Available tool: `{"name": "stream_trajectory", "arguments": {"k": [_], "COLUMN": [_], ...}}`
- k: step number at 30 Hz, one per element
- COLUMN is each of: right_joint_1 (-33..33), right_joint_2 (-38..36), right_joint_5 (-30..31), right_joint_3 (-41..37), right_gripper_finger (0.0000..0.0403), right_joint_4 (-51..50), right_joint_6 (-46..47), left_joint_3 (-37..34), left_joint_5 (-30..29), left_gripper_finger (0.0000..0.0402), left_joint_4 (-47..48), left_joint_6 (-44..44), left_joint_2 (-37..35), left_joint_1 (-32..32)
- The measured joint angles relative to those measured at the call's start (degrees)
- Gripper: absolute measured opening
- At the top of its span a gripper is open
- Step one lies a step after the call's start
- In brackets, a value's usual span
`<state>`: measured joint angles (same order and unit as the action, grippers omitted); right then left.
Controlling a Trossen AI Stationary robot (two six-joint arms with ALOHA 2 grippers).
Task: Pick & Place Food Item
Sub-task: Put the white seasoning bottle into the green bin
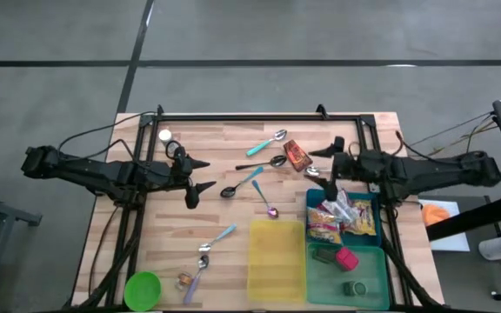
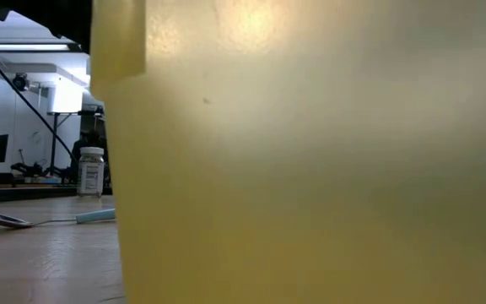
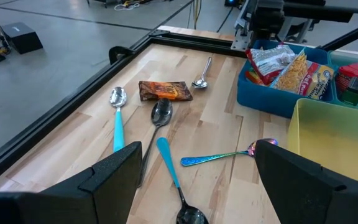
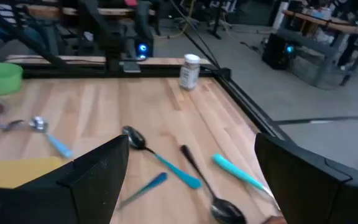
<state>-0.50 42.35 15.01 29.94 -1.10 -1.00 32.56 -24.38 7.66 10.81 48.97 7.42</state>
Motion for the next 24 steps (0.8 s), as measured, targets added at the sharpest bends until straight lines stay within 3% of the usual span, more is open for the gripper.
{"name": "stream_trajectory", "arguments": {"k": [9, 16, 24], "right_joint_1": [8.3, 13.7, 17.8], "right_joint_2": [0.1, 0.1, 0.0], "right_joint_5": [-2.8, -12.5, -18.1], "right_joint_3": [1.3, 1.3, 1.1], "right_gripper_finger": [0.0345, 0.0345, 0.0345], "right_joint_4": [1.8, 5.3, 6.0], "right_joint_6": [-4.8, -3.7, -3.4], "left_joint_3": [0.0, 0.0, 0.0], "left_joint_5": [0.0, 0.0, 0.0], "left_gripper_finger": [0.0315, 0.0315, 0.0315], "left_joint_4": [0.0, 0.0, 0.0], "left_joint_6": [0.0, 0.0, 0.0], "left_joint_2": [0.0, 0.0, 0.0], "left_joint_1": [0.0, 0.0, 0.0]}}
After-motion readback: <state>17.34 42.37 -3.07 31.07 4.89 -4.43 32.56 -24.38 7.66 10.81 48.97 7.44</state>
